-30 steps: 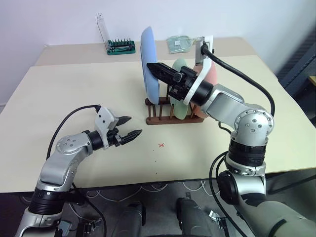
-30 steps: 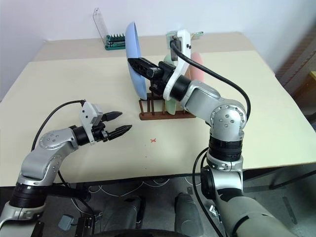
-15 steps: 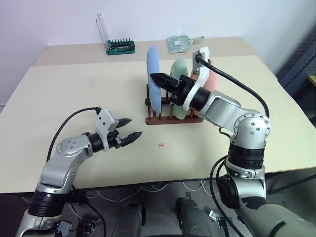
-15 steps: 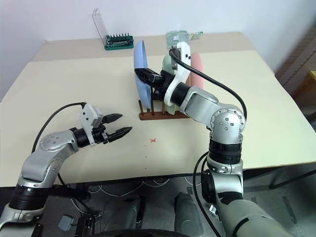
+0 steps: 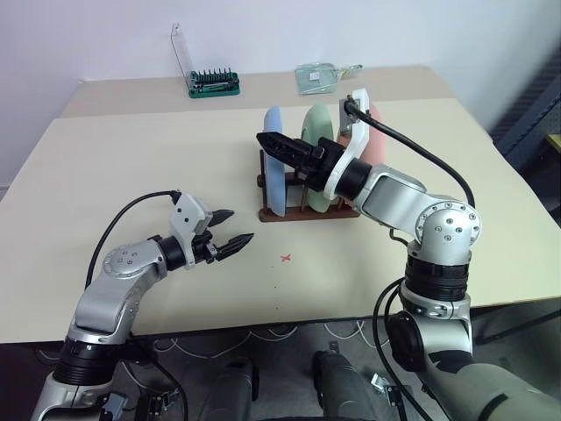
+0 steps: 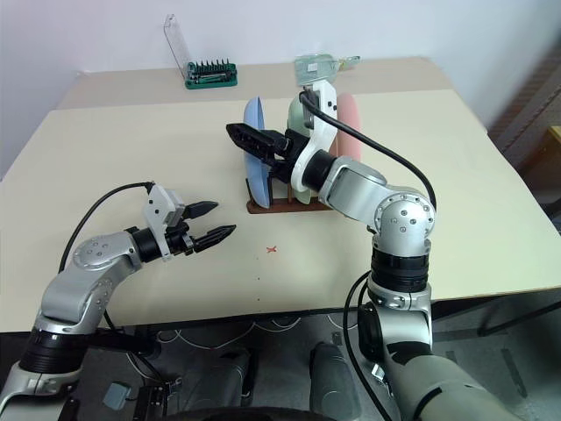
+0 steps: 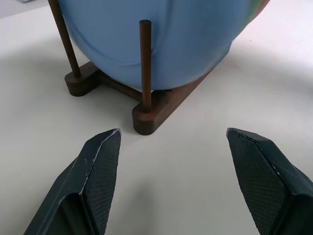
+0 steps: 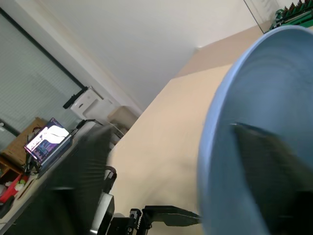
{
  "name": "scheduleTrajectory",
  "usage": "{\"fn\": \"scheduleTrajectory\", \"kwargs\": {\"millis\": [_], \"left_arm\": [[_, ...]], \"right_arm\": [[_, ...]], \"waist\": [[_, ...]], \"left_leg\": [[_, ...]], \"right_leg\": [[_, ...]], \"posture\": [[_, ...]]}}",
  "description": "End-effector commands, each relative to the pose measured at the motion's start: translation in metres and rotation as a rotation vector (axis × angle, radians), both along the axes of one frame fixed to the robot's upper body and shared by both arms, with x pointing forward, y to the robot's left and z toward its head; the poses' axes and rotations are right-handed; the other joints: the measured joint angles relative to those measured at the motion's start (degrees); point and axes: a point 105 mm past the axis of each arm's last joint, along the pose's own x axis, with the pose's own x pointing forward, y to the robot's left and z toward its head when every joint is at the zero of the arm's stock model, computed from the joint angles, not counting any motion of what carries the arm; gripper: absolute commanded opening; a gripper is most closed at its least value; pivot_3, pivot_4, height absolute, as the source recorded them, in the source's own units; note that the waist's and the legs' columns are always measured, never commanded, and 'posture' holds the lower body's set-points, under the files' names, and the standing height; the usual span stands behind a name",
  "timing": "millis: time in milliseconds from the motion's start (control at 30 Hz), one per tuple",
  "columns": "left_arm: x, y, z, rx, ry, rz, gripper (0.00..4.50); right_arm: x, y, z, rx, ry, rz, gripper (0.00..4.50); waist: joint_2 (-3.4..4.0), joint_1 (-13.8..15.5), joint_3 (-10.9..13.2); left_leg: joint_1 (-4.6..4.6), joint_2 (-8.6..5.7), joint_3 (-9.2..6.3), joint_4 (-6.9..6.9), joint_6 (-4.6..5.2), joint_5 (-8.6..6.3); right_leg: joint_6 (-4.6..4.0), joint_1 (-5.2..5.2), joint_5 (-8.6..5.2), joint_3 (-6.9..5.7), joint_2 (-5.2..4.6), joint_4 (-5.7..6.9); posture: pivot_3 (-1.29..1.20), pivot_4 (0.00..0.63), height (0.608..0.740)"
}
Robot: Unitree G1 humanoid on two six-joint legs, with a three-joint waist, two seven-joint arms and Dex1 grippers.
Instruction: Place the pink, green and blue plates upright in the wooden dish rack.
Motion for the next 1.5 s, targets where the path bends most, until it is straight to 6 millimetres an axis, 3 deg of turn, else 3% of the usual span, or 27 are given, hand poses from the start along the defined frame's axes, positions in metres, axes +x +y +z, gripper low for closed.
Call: {"fn": "scheduleTrajectory", "kwargs": {"millis": [33, 333, 467, 567, 700, 833, 900, 1033, 1200, 1500], "left_arm": [[-0.001, -0.004, 0.008, -0.001, -0.045, -0.019, 3.56], [-0.001, -0.009, 0.008, -0.010, -0.047, -0.031, 3.56], [-0.001, -0.013, 0.007, -0.021, -0.043, -0.035, 3.56], [-0.001, -0.014, 0.006, -0.029, -0.041, -0.032, 3.56], [0.001, -0.005, 0.004, -0.027, -0.045, 0.008, 3.56], [0.003, 0.000, 0.001, -0.020, -0.044, 0.024, 3.56], [0.003, 0.002, 0.000, -0.018, -0.041, 0.031, 3.56], [0.005, 0.013, -0.008, 0.006, -0.020, 0.058, 3.56], [0.009, 0.023, -0.012, 0.040, -0.021, 0.087, 3.56], [0.011, 0.029, -0.009, 0.058, -0.041, 0.111, 3.56]], "right_arm": [[-0.008, 0.001, 0.017, -0.063, -0.125, 0.010, 3.95], [-0.015, -0.008, 0.034, -0.318, -0.388, -0.014, 3.95], [-0.023, -0.020, 0.059, -0.310, -0.512, -0.013, 3.95], [-0.036, -0.038, 0.081, -0.378, -0.704, -0.029, 3.95], [-0.049, -0.091, 0.091, -0.487, -0.836, -0.118, 3.95], [-0.046, -0.164, 0.068, -0.616, -0.709, -0.278, 3.95], [-0.054, -0.182, 0.055, -0.643, -0.665, -0.280, 3.95], [-0.065, -0.221, -0.015, -0.738, -0.454, -0.301, 3.95], [-0.061, -0.235, -0.051, -0.765, -0.384, -0.340, 3.95], [-0.045, -0.237, -0.061, -0.755, -0.403, -0.369, 3.95]], "waist": [[0.00, 0.00, 0.00], [-0.01, 0.07, 0.00], [0.00, 0.12, 0.00], [0.00, 0.40, 0.01], [-0.03, 1.51, -0.01], [-0.08, 2.13, -0.03], [-0.06, 2.09, -0.02], [-0.04, 1.84, -0.05], [0.17, 1.41, -0.01], [0.15, 1.83, -0.01]], "left_leg": [[0.00, 0.00, 0.00, 0.00, 0.00, 0.00], [-0.01, 0.00, 0.03, 0.01, 0.01, -0.01], [-0.01, 0.00, 0.02, 0.02, 0.02, -0.01], [-0.07, -0.01, 0.03, 0.02, 0.03, -0.02], [-0.15, -0.01, 0.05, 0.08, 0.14, -0.08], [-0.11, -0.01, 0.07, 0.18, 0.22, -0.13], [-0.10, -0.04, 0.17, 0.19, 0.23, -0.13], [0.07, 0.04, 0.18, 0.12, 0.28, -0.16], [0.22, 0.04, 0.48, 0.22, 0.29, -0.17], [0.23, 0.03, 0.42, 0.21, 0.29, -0.17]], "right_leg": [[0.00, 0.00, 0.00, 0.00, 0.00, 0.00], [0.01, 0.02, 0.00, -0.01, 0.00, -0.05], [0.01, 0.03, 0.00, -0.01, 0.00, -0.06], [0.01, 0.03, -0.01, -0.02, -0.01, -0.12], [0.03, 0.10, -0.01, -0.06, -0.02, -0.31], [0.03, 0.32, -0.02, -0.10, -0.06, -0.44], [0.03, 0.31, -0.01, -0.05, -0.11, -0.46], [0.03, 0.43, -0.02, -0.06, -0.06, -0.42], [0.04, 0.49, -0.02, 0.17, -0.07, -0.41], [0.07, 0.57, -0.04, 0.15, -0.09, -0.45]], "posture": [[0.00, 0.150, 0.740], [0.00, 0.150, 0.740], [0.00, 0.150, 0.740], [0.00, 0.150, 0.740], [0.00, 0.150, 0.740], [0.00, 0.150, 0.740], [0.00, 0.150, 0.740], [0.00, 0.150, 0.740], [0.00, 0.150, 0.740], [0.00, 0.150, 0.740]]}}
